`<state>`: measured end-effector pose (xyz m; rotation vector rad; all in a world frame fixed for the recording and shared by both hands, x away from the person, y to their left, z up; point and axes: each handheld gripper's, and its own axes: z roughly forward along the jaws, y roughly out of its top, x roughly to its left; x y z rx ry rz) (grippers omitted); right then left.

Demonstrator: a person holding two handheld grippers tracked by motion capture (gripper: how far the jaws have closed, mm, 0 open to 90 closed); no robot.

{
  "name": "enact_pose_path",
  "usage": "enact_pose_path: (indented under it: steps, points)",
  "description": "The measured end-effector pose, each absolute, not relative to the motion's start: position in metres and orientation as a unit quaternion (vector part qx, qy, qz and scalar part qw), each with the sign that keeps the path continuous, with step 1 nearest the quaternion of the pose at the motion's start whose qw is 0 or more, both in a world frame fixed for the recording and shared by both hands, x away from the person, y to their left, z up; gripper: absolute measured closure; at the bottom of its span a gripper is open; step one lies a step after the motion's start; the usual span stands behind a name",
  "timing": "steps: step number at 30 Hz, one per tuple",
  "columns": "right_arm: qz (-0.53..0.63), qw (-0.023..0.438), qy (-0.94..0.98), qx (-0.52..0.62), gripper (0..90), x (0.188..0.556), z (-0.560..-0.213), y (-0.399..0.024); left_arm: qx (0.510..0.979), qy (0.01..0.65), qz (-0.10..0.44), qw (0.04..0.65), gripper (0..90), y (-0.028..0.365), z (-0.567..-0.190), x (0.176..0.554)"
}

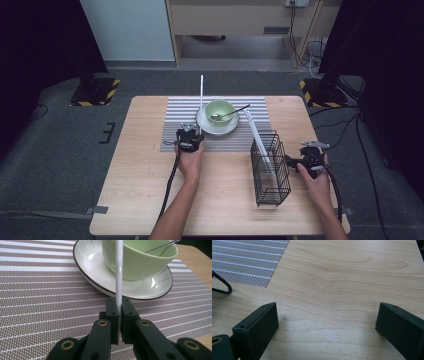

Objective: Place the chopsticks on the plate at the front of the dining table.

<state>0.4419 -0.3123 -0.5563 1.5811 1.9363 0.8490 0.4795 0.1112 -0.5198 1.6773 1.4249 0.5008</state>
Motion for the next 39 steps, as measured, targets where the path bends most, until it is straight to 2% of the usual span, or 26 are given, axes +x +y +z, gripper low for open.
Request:
enact_pose_path:
  steps: [39]
  points:
    - [0.311,0.248,0.711,0.58,4.5,0.442,-0.556,-0.312,0.655,0.584,0.206,0.433,85.8,0.122,-0.52,0.475]
